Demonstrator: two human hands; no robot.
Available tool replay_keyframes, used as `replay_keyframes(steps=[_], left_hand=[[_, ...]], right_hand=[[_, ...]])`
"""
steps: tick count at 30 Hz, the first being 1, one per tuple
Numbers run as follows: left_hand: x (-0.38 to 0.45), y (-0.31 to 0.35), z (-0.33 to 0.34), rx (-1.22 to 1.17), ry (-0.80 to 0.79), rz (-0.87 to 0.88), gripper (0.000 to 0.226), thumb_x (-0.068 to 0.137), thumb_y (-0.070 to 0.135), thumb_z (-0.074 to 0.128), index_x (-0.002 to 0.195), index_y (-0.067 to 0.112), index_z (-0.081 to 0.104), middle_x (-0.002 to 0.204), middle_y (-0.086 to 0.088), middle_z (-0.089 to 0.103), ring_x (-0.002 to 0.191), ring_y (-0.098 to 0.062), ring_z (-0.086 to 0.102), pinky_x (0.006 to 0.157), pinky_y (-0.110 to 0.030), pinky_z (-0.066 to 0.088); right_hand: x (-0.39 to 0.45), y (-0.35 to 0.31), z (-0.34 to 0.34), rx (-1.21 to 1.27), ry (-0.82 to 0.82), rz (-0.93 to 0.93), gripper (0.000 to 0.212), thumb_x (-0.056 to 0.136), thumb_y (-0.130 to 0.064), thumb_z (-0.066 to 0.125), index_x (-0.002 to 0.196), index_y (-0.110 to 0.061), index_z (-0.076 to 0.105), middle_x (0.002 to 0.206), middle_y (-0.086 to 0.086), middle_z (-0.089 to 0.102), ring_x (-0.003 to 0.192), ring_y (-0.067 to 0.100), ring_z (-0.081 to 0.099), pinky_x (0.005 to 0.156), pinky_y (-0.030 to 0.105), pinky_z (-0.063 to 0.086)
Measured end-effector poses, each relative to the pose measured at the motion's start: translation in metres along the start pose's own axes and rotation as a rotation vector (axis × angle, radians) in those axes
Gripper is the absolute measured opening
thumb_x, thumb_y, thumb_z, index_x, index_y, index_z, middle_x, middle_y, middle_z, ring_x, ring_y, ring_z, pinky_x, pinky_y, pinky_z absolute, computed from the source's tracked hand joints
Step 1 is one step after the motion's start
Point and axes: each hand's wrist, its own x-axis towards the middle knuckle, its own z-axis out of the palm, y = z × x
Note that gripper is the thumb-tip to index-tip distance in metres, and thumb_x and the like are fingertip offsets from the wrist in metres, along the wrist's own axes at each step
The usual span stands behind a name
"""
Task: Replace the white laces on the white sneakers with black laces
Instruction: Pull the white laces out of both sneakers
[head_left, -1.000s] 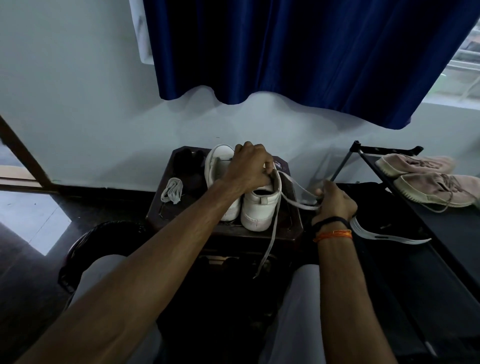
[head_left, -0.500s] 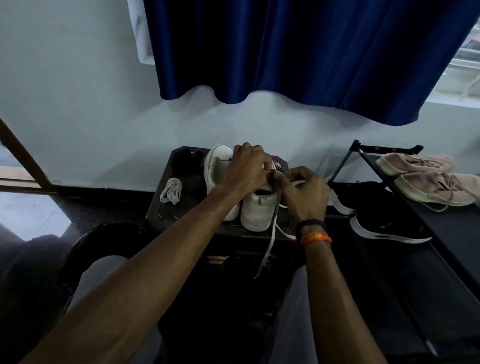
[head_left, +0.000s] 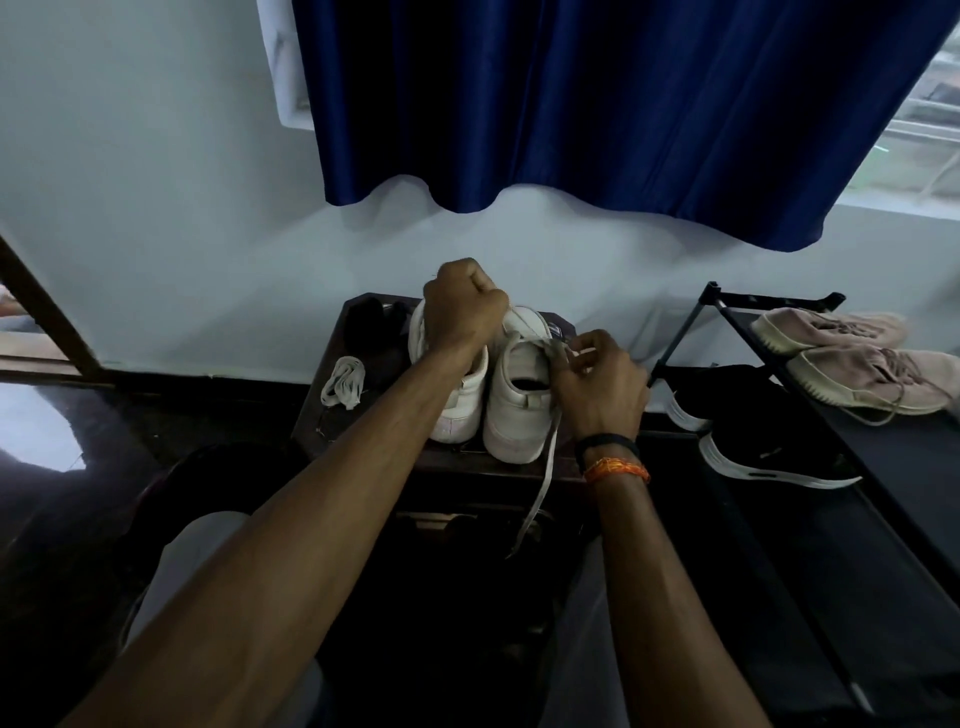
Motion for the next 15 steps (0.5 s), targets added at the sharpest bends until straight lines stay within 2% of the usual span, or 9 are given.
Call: replay_keyframes(steps=[2, 4, 7, 9, 12, 15], left_hand=[[-0.005, 0.002, -0.003, 0.049, -0.110, 0.147, 0.019, 0.072, -0.002, 0.062, 0.073, 0.017, 0.064, 0.073, 0.009, 0.069, 0.073, -0.008, 0.065, 0.066, -0.030, 0.056], [-0.011, 0.004, -0.003, 0.138, -0.315, 0.312, 0.025, 0.068, -0.003, 0.061, 0.085, 0.015, 0.066, 0.084, 0.006, 0.071, 0.079, -0.012, 0.065, 0.069, -0.033, 0.055], [-0.016, 0.007, -0.001, 0.286, -0.500, 0.428, 0.032, 0.065, 0.007, 0.065, 0.095, 0.018, 0.065, 0.095, 0.005, 0.069, 0.088, -0.018, 0.064, 0.074, -0.037, 0.056], [-0.018, 0.007, 0.004, 0.389, -0.525, 0.500, 0.030, 0.066, 0.011, 0.068, 0.094, 0.020, 0.064, 0.092, 0.005, 0.069, 0.087, -0.021, 0.065, 0.072, -0.039, 0.056], [-0.020, 0.003, 0.013, 0.516, -0.443, 0.542, 0.020, 0.073, 0.011, 0.070, 0.090, 0.020, 0.064, 0.090, -0.002, 0.068, 0.086, -0.028, 0.063, 0.068, -0.038, 0.053], [-0.017, -0.002, 0.015, 0.472, -0.380, 0.498, 0.009, 0.077, 0.014, 0.074, 0.080, 0.022, 0.071, 0.084, -0.002, 0.071, 0.084, -0.027, 0.065, 0.072, -0.037, 0.054]], right_hand=[[0.000, -0.001, 0.001, -0.018, -0.010, -0.032, 0.021, 0.089, -0.040, 0.069, 0.099, -0.022, 0.069, 0.093, 0.000, 0.075, 0.090, 0.026, 0.069, 0.077, 0.031, 0.046], [-0.001, -0.003, 0.001, -0.028, -0.001, -0.034, 0.021, 0.088, -0.040, 0.070, 0.096, -0.021, 0.070, 0.089, 0.001, 0.075, 0.087, 0.026, 0.069, 0.076, 0.031, 0.048], [-0.001, -0.002, 0.001, -0.041, 0.002, -0.038, 0.019, 0.087, -0.036, 0.072, 0.091, -0.017, 0.071, 0.084, 0.002, 0.073, 0.082, 0.025, 0.068, 0.071, 0.027, 0.047], [-0.001, -0.002, 0.002, -0.047, 0.002, -0.040, 0.020, 0.085, -0.034, 0.072, 0.091, -0.015, 0.073, 0.086, 0.004, 0.075, 0.083, 0.028, 0.069, 0.074, 0.031, 0.053], [0.000, -0.003, 0.002, -0.051, -0.006, -0.027, 0.024, 0.084, -0.038, 0.073, 0.091, -0.016, 0.075, 0.087, 0.005, 0.076, 0.086, 0.030, 0.070, 0.077, 0.034, 0.054], [0.000, -0.003, 0.002, -0.059, 0.001, -0.025, 0.027, 0.086, -0.042, 0.072, 0.087, -0.016, 0.074, 0.085, 0.007, 0.075, 0.084, 0.032, 0.069, 0.073, 0.031, 0.050]])
